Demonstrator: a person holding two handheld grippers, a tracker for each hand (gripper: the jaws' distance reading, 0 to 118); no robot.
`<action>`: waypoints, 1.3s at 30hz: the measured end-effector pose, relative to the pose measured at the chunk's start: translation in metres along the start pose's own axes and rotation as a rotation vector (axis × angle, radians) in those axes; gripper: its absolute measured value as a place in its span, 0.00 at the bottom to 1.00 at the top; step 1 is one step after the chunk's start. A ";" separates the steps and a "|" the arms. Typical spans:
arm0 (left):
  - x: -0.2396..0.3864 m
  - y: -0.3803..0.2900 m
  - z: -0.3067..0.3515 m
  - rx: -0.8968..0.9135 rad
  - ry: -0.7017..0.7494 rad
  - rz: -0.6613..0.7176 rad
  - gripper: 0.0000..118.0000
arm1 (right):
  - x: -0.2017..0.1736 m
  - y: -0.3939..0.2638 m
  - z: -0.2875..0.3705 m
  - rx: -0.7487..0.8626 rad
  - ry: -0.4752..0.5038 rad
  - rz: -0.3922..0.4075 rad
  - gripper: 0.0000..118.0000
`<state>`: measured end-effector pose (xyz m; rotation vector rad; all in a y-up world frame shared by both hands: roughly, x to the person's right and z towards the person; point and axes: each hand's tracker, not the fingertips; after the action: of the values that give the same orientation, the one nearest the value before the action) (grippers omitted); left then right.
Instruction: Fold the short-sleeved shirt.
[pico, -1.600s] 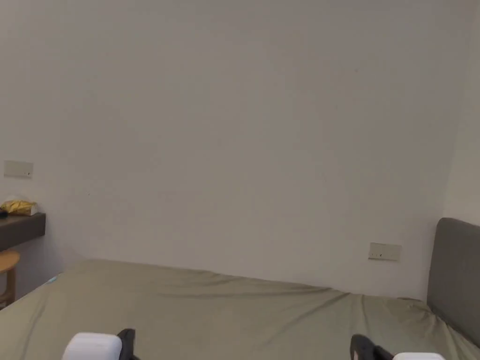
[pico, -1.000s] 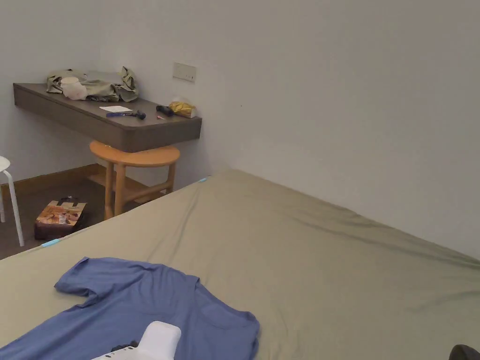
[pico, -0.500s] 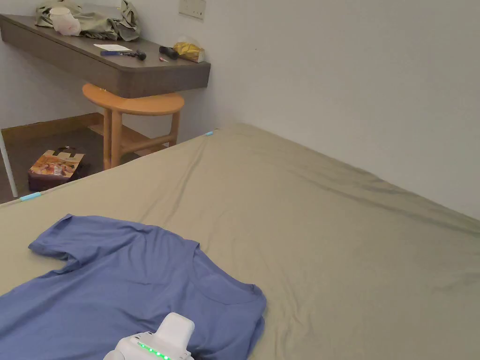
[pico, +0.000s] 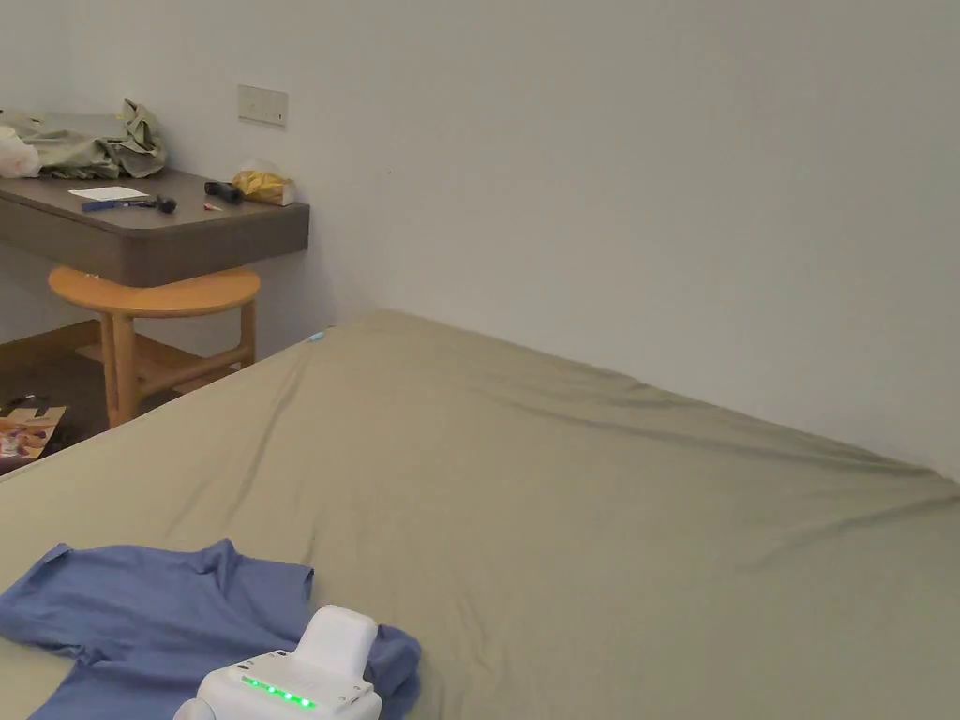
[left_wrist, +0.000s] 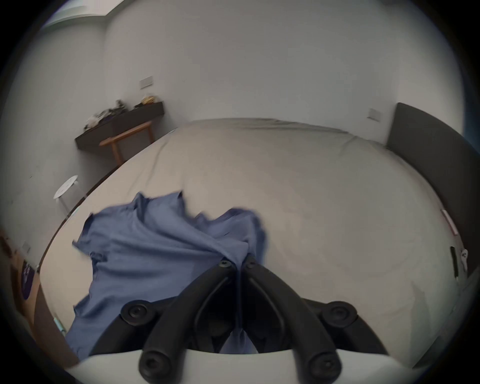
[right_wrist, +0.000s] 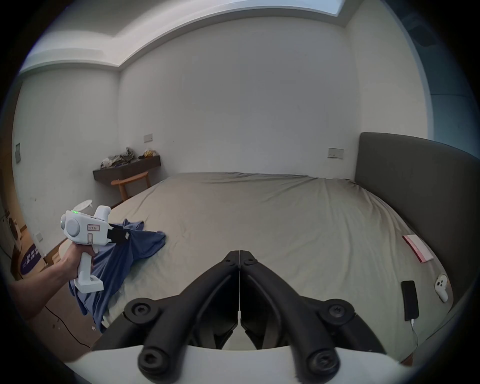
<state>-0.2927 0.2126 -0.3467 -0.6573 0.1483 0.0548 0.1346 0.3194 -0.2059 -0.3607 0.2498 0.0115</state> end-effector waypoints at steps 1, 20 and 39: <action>0.017 0.005 0.003 0.010 -0.026 -0.010 0.00 | 0.009 0.001 0.007 0.008 -0.014 -0.009 0.01; 0.437 -0.041 0.168 0.077 -0.848 -0.397 0.00 | 0.158 0.009 0.182 0.209 -0.434 -0.132 0.01; 0.190 -0.021 0.136 -0.019 -0.458 0.010 0.76 | 0.139 0.008 0.197 0.258 -0.353 -0.193 0.01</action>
<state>-0.0861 0.2803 -0.2568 -0.6475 -0.2910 0.2139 0.3160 0.3920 -0.0641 -0.1202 -0.1334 -0.1453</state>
